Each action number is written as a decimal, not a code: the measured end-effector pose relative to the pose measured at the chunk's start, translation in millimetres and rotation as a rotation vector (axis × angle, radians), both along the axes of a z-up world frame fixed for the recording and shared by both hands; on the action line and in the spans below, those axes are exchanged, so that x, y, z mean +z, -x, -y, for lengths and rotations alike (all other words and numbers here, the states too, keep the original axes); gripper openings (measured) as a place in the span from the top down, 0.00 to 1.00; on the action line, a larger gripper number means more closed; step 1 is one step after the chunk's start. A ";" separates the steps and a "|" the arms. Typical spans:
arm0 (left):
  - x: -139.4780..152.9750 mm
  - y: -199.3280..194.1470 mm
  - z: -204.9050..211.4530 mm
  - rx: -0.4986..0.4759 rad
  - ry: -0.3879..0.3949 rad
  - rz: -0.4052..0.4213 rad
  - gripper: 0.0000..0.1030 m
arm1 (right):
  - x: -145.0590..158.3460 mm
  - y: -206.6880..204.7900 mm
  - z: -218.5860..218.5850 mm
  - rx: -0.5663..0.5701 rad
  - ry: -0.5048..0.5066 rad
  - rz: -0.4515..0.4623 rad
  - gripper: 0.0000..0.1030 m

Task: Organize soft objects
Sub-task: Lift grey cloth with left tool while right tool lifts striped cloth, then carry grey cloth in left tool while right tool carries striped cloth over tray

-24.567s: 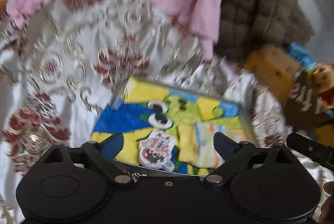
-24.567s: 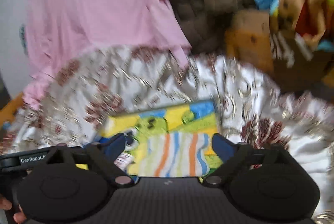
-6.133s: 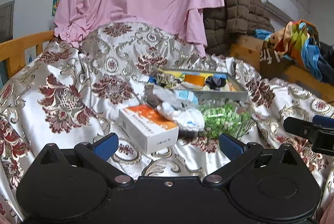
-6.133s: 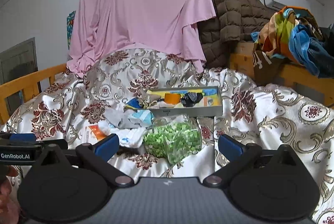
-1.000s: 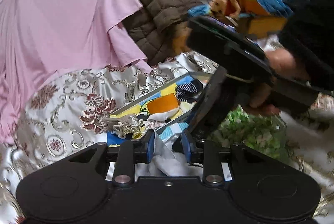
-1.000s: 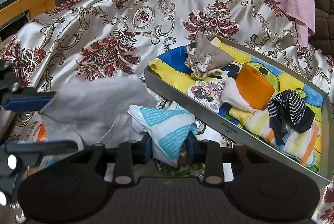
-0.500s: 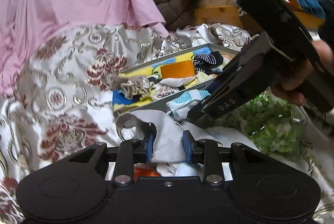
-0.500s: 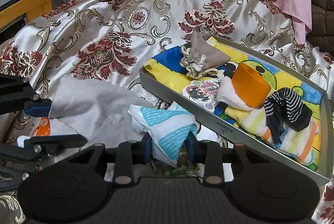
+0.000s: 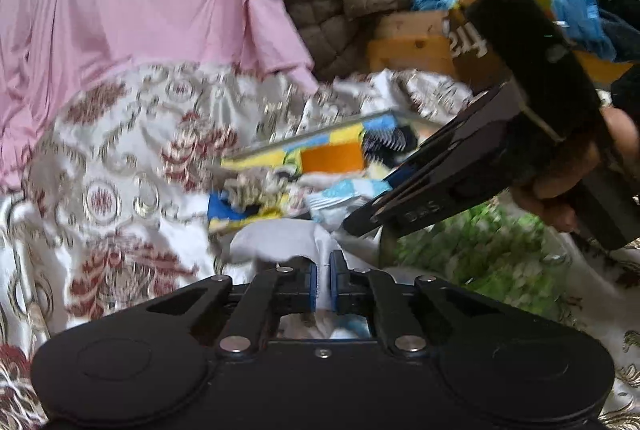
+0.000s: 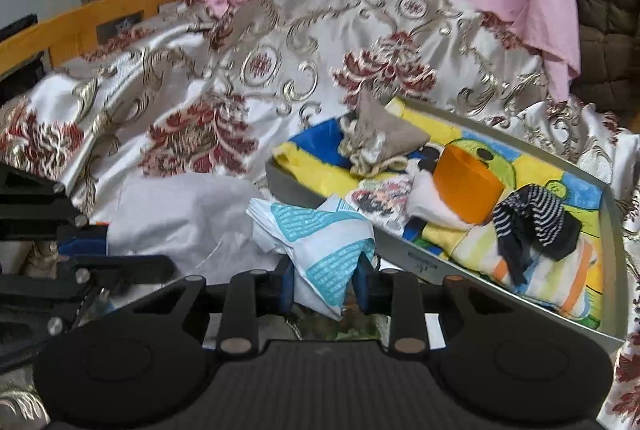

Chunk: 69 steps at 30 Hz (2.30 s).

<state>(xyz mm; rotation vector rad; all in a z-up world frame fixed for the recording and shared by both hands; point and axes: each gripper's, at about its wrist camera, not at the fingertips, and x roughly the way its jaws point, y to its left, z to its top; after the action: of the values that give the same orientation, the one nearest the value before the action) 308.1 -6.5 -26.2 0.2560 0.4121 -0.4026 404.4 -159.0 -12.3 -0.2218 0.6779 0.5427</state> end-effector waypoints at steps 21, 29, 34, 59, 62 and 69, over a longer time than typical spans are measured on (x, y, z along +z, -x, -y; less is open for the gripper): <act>9.5 58.3 50.3 -0.160 -0.136 0.155 0.94 | 37.5 52.8 49.4 -0.101 -0.029 0.033 0.68; 20.0 21.0 5.2 0.003 0.067 -0.002 0.94 | 40.7 67.1 42.5 -0.054 -0.095 0.009 0.68; 24.0 3.5 -31.8 0.065 0.255 -0.137 0.94 | 26.7 69.0 23.9 -0.020 -0.122 -0.023 0.68; 94.5 -25.4 -90.6 0.178 0.443 -0.026 0.95 | 29.7 64.5 9.7 -0.012 -0.158 -0.028 0.68; 110.4 -47.8 -84.1 0.158 0.441 -0.015 0.95 | 39.7 46.8 11.4 -0.027 -0.170 -0.008 0.68; 137.6 -122.9 -60.1 0.107 0.466 0.025 0.96 | 51.1 -17.2 17.9 -0.106 -0.182 0.031 0.68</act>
<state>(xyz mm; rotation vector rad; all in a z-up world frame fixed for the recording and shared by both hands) 431.0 53.6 111.4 -0.2135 0.2953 -0.3789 421.6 -176.9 38.8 -0.0236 0.6027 0.4946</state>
